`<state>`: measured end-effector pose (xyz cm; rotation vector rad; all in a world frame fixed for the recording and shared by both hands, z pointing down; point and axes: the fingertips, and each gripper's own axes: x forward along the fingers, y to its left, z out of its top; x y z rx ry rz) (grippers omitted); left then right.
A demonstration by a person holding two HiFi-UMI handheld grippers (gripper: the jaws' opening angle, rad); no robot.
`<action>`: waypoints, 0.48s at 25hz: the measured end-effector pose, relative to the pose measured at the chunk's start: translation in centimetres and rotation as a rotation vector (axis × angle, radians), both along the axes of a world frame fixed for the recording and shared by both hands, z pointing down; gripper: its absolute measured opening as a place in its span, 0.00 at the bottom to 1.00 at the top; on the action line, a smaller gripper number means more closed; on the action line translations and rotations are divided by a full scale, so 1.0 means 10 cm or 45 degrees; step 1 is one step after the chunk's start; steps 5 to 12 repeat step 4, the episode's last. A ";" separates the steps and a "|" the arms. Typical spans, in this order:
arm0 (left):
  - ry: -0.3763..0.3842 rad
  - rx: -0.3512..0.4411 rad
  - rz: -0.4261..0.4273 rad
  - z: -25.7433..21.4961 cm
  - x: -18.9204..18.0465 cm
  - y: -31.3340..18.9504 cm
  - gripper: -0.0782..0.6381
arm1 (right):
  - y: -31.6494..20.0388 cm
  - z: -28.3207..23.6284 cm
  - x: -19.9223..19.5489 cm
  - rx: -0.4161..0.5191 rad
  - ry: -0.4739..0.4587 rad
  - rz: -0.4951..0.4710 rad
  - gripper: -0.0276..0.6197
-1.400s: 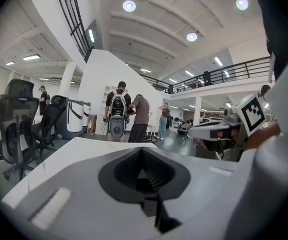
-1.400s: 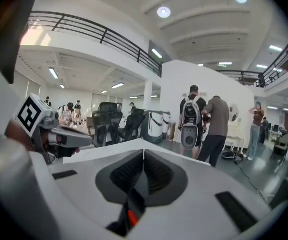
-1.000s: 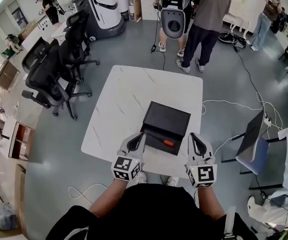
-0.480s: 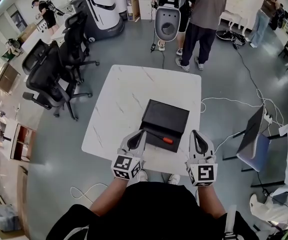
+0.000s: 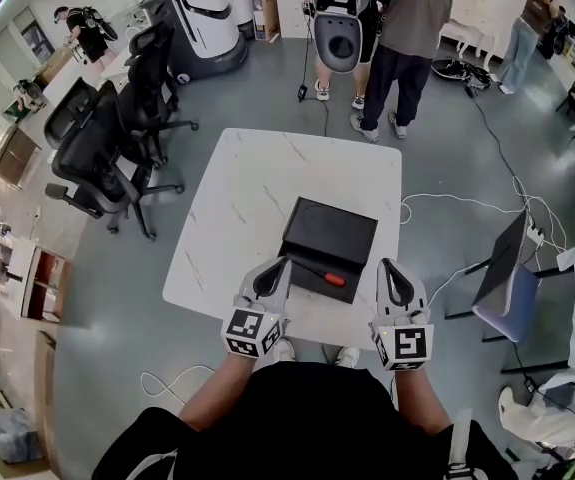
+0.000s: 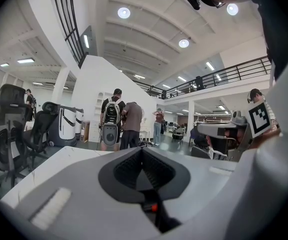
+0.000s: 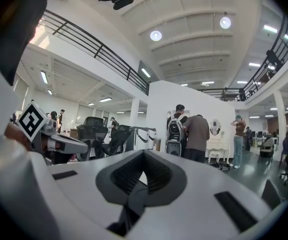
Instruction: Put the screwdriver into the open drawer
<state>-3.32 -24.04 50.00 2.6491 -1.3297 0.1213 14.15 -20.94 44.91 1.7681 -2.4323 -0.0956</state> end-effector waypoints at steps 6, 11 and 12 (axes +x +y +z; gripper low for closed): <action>-0.009 0.002 -0.002 -0.01 -0.01 -0.01 0.12 | -0.02 0.02 -0.02 -0.009 0.010 -0.007 0.05; -0.009 0.002 -0.002 -0.01 -0.01 -0.01 0.12 | -0.02 0.02 -0.02 -0.009 0.010 -0.007 0.05; -0.009 0.002 -0.002 -0.01 -0.01 -0.01 0.12 | -0.02 0.02 -0.02 -0.009 0.010 -0.007 0.05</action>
